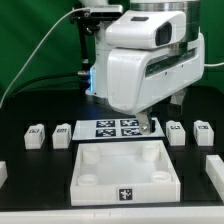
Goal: Assemble one leg
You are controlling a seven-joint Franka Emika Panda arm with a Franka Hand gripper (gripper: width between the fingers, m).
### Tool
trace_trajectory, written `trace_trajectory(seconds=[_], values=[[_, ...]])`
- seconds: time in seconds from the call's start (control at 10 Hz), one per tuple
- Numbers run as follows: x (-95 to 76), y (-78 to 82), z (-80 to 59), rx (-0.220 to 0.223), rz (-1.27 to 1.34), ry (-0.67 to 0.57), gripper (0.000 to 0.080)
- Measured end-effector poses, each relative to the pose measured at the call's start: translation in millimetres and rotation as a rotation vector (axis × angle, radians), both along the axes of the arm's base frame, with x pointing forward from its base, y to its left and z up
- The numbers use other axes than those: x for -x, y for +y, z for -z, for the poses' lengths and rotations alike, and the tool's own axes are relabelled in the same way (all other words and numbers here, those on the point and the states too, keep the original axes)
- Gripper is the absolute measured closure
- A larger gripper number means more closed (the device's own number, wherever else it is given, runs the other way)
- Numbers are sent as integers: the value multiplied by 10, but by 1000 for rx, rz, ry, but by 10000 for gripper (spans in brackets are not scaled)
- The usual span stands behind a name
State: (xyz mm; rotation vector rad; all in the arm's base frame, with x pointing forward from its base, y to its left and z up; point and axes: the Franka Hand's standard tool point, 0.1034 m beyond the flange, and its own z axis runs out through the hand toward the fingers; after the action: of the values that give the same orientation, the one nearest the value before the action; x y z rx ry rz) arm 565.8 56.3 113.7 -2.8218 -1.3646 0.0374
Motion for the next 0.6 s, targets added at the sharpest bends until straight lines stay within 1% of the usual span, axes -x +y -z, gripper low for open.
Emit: trace_trajectory(seconds=[0.3,0.5,0.6], values=[[0,0,0,0,-1,0,150],[9,-7,7,-1,-54,-1,150],[104,-36,55,-4,-158,-4,150]])
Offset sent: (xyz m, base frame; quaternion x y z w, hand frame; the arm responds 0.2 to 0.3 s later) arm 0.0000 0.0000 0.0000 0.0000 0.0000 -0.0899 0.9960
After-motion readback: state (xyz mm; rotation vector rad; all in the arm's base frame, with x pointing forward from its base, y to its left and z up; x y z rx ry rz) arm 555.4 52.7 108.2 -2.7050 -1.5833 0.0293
